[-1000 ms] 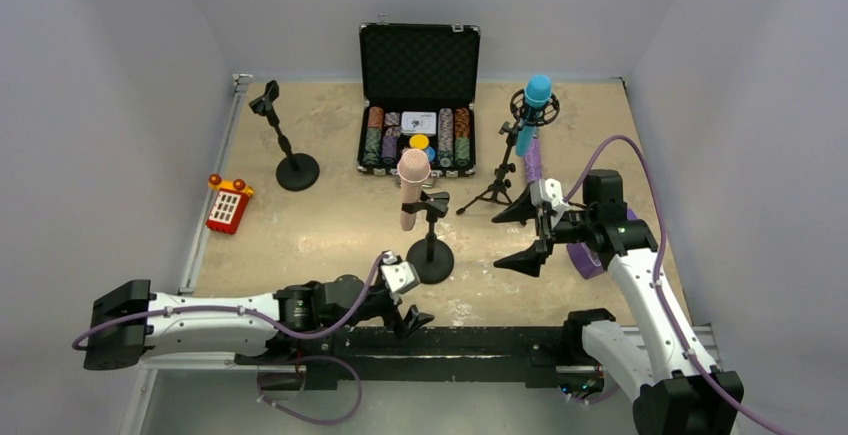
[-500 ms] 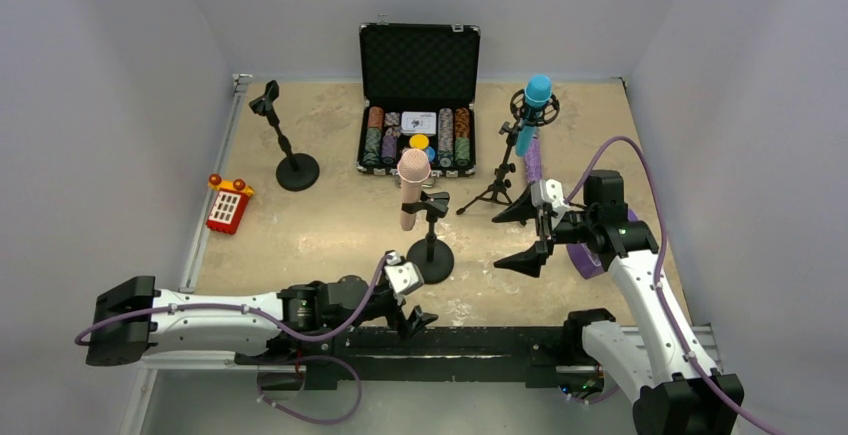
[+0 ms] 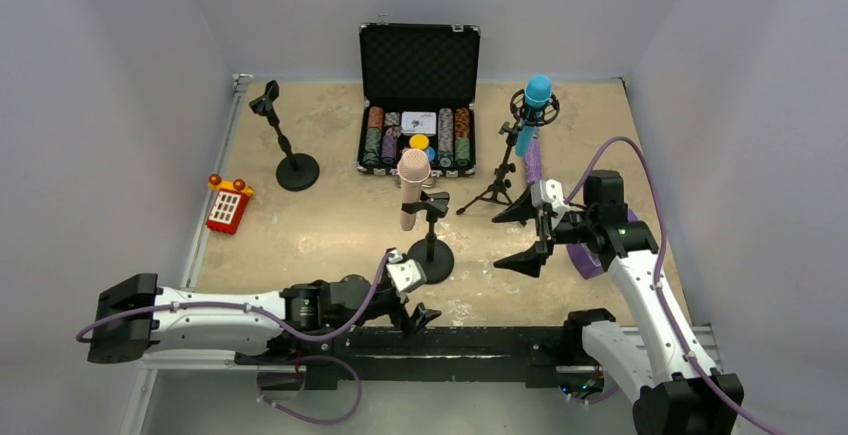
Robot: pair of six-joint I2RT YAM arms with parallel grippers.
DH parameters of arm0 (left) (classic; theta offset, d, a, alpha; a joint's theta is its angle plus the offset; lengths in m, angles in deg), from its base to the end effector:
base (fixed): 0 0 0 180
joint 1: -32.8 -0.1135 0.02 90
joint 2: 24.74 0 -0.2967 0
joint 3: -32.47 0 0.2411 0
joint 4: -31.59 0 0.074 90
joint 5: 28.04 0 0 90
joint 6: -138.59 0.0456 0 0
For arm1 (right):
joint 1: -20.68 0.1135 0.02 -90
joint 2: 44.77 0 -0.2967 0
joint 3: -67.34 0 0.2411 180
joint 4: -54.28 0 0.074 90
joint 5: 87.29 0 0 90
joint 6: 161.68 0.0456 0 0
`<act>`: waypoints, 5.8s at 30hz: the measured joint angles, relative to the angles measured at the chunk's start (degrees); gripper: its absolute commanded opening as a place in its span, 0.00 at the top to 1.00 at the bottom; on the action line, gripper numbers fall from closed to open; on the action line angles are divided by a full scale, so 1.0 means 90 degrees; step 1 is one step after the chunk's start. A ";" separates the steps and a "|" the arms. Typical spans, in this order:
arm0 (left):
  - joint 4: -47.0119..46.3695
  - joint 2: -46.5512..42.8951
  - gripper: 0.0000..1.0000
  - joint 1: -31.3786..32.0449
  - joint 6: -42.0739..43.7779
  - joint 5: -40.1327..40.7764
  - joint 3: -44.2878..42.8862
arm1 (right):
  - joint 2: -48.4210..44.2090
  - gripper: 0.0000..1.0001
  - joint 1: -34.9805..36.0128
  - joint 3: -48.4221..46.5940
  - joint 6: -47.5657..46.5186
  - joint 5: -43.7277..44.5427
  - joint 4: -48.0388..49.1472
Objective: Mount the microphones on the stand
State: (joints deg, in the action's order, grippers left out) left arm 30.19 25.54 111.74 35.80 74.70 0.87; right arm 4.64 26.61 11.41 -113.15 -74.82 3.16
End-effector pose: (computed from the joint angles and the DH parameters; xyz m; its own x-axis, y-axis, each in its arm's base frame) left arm 0.0429 -0.1668 0.2293 -0.2585 0.1971 -0.9457 0.8815 0.4485 -0.1475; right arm 0.1209 0.0573 0.3073 -0.0506 -0.1490 -0.9875 -0.9974 0.0591 0.0422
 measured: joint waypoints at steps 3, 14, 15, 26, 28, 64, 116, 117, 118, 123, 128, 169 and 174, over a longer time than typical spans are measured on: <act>-0.0046 0.0061 0.03 0.0036 0.0000 0.0117 -0.0019 | 0.0002 0.02 0.0000 0.0010 0.0000 0.0000 0.0000; -0.1107 0.0544 0.05 0.0126 0.0410 0.1498 -0.0017 | 0.0002 0.02 0.0000 0.0010 -0.0012 0.0000 0.0019; -0.1355 0.0668 0.06 0.0126 0.0529 0.1715 -0.0017 | 0.0002 0.02 0.0000 0.0010 -0.0015 0.0000 0.0019; -0.3305 0.2317 0.22 0.0126 0.1392 0.3871 -0.0221 | 0.0002 0.02 0.0000 0.0010 -0.0036 0.0000 0.0022; -0.3582 0.2470 0.24 0.0126 0.1455 0.4141 -0.0287 | 0.0005 0.02 0.0000 0.0010 -0.0078 0.0000 0.0017; -0.5710 0.3985 1.00 -0.0185 0.2312 0.4529 -0.0534 | 0.0007 0.02 0.0000 0.0010 -0.0185 0.0000 0.0012; -0.3415 0.1649 0.11 -0.6144 0.0461 0.0301 -0.0131 | 0.0109 0.01 0.0000 0.0010 -0.0357 0.0000 -0.0131; -0.3254 0.1472 0.10 -0.6144 0.0393 0.0304 -0.0109 | 0.0109 0.01 0.0000 0.0010 -0.0359 0.0000 -0.0134; -0.3062 0.1282 0.09 -0.6144 0.0321 0.0306 -0.0092 | 0.0109 0.01 0.0000 0.0010 -0.0359 0.0000 -0.0134; -0.1899 0.0165 0.06 -0.6144 -0.0131 0.0243 -0.0075 | 0.0109 0.01 0.0000 0.0010 -0.0369 0.0000 -0.0155; -0.0627 -0.0891 0.05 -0.6144 -0.0605 0.0053 -0.0078 | 0.0107 0.01 0.0000 0.0010 -0.0393 0.0000 -0.0158; 0.5357 -0.3079 0.01 -0.6144 -0.0517 -0.0483 -0.2047 | 0.0104 0.01 0.0000 0.0010 -0.0447 0.0005 -0.0172; 0.5479 -0.3104 0.01 -0.6144 -0.0503 -0.0294 -0.2123 | 0.0104 0.01 0.0000 0.0010 -0.0452 0.0010 -0.0177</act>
State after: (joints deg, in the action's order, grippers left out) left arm 79.50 -2.39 56.44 31.27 72.05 -18.24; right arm 5.58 26.61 11.49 -117.22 -74.74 1.57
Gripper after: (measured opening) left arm 0.991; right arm 0.985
